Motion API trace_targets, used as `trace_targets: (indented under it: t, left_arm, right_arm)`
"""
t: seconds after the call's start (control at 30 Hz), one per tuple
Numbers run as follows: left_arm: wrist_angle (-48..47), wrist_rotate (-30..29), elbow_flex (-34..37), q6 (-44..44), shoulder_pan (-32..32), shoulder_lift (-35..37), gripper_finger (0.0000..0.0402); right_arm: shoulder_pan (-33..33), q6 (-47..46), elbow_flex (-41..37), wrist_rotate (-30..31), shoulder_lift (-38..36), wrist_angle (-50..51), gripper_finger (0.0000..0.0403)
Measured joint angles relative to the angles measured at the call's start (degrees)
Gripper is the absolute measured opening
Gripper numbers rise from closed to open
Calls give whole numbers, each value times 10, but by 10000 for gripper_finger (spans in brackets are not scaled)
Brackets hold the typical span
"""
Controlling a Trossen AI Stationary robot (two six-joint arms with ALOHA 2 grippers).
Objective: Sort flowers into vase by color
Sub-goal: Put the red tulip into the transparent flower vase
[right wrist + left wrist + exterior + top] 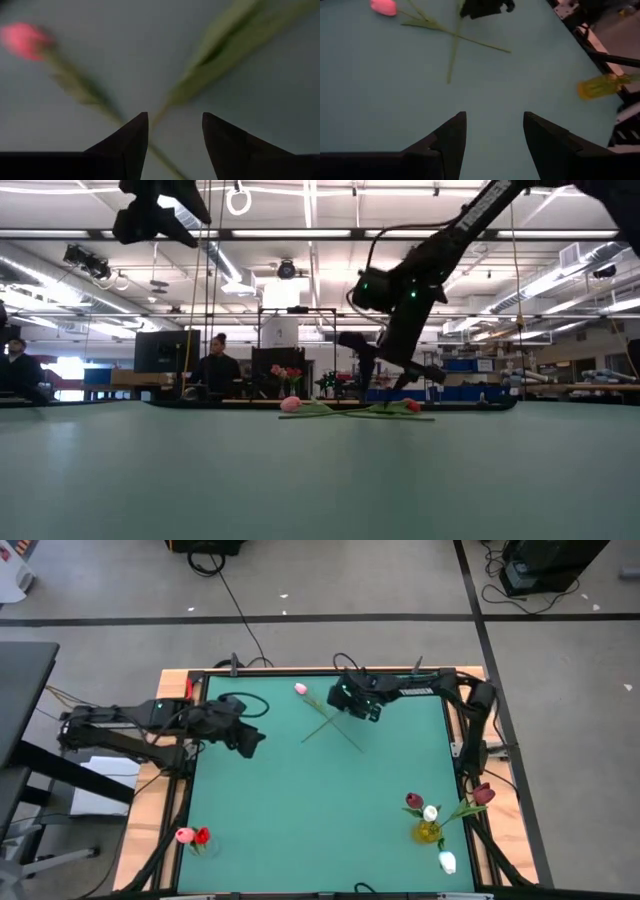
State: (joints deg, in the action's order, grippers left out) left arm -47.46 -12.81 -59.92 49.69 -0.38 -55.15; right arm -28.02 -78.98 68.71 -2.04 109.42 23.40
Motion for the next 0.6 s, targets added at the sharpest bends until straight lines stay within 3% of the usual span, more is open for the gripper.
trace_targets:
  t: [0.2,0.6]
  left_arm:
    - [4,3,0,-7,27,-12,201]
    - [6,9,0,13,28,-46,201]
  right_arm:
    - [-24,-41,46,-68,36,60,189]
    - [-61,-130,56,-86,49,34,146]
